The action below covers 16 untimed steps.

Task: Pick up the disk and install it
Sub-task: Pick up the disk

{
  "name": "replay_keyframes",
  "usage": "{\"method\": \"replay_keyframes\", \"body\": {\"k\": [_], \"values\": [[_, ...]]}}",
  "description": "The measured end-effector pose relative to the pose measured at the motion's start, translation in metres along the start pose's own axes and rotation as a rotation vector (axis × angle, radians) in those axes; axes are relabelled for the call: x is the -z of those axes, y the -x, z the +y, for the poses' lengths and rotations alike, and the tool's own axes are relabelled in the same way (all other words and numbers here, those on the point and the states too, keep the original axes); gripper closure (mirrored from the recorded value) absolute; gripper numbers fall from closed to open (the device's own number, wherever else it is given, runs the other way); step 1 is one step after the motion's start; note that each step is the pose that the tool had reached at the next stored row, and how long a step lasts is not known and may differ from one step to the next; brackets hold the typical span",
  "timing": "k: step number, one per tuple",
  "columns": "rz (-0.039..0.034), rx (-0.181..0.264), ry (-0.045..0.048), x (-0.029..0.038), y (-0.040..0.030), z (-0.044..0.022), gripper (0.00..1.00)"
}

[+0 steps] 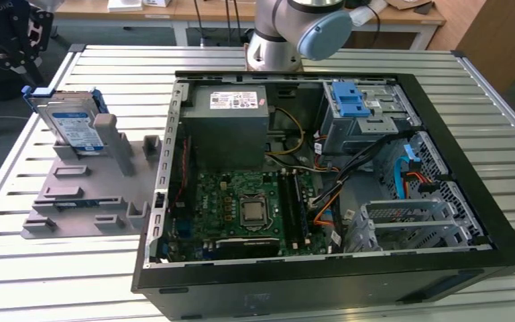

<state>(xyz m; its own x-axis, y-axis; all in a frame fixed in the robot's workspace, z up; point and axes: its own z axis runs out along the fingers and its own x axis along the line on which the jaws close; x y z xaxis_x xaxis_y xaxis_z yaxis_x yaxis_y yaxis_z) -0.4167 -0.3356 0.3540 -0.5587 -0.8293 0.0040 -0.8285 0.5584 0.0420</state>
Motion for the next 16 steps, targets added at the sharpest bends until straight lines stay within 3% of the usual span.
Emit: {"method": "replay_keyframes", "body": {"k": [10, 16], "values": [[0.0005, 0.01, 0.0, 0.0, 0.0001, 0.0, 0.89], [0.0029, 0.068, -0.0003, 0.0, 0.0, 0.0, 0.89]]}}
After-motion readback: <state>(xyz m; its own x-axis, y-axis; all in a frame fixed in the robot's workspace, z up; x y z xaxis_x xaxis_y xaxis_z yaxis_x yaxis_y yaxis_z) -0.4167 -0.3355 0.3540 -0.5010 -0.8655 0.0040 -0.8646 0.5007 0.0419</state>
